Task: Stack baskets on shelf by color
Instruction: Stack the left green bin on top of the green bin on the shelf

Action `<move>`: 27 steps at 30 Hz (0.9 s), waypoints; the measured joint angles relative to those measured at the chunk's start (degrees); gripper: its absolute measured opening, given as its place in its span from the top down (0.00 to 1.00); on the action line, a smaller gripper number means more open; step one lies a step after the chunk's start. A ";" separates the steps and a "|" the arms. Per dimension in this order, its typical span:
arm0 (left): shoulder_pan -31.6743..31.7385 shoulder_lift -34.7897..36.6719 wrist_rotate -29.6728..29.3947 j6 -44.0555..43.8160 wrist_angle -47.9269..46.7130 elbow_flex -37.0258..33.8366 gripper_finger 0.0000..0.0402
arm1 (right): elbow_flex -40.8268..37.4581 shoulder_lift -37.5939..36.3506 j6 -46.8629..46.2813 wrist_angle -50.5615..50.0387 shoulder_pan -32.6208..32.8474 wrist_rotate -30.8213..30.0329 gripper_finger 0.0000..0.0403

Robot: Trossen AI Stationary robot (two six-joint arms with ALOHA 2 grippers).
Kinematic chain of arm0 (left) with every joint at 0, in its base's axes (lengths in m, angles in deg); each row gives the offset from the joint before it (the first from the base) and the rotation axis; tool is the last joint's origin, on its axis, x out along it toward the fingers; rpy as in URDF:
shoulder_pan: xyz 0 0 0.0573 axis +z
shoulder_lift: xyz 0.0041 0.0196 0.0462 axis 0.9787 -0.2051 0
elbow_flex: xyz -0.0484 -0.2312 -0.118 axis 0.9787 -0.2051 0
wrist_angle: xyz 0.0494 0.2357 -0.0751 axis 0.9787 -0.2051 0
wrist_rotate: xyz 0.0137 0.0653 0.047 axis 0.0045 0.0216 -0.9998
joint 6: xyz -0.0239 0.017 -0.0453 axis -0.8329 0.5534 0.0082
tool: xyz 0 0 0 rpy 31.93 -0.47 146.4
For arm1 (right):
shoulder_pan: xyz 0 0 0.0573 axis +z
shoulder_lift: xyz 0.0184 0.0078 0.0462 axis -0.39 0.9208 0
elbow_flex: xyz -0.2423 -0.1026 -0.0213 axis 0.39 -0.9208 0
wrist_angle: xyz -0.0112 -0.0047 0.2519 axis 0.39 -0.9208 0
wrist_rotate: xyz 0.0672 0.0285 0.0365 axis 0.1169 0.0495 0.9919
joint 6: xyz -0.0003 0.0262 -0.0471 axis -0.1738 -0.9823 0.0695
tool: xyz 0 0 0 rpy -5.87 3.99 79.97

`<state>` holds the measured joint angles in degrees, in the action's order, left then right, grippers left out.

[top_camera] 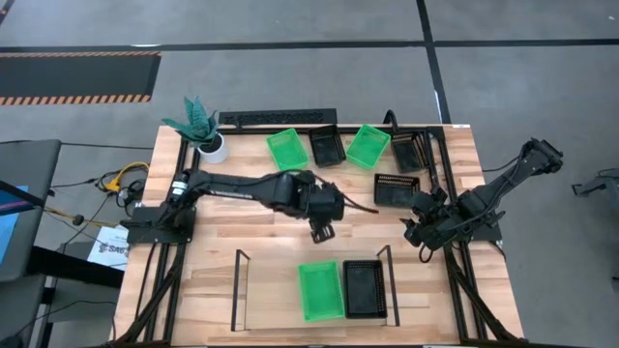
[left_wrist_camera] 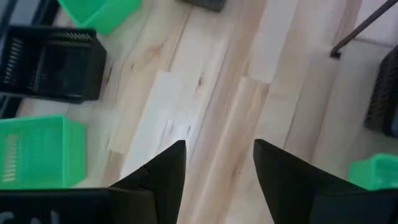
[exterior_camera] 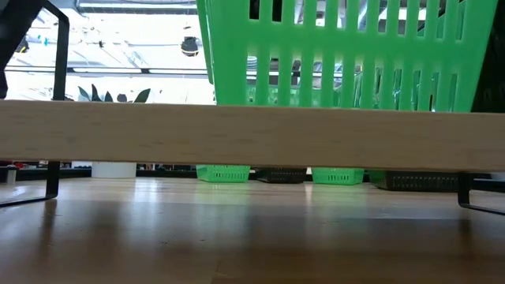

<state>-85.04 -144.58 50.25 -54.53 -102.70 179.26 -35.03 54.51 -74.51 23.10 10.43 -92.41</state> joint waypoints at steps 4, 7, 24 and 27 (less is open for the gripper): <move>2.90 -0.14 1.42 4.66 0.26 -2.14 0.51 | 0.00 0.00 -0.02 0.02 0.00 0.04 0.30; 4.84 -0.33 -1.67 6.60 -1.99 -2.33 0.45 | 0.00 0.00 -0.02 0.18 -0.07 0.11 0.30; 16.75 -0.10 -0.95 15.38 3.80 -9.41 0.30 | 0.00 0.02 0.04 0.95 -0.04 0.00 0.30; 18.13 -0.31 1.37 17.65 8.19 -14.67 0.30 | 0.00 0.02 0.05 0.82 -0.04 0.12 0.30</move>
<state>-66.91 -144.90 51.62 -36.88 -94.51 164.59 -35.03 54.53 -74.46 23.92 10.39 -92.29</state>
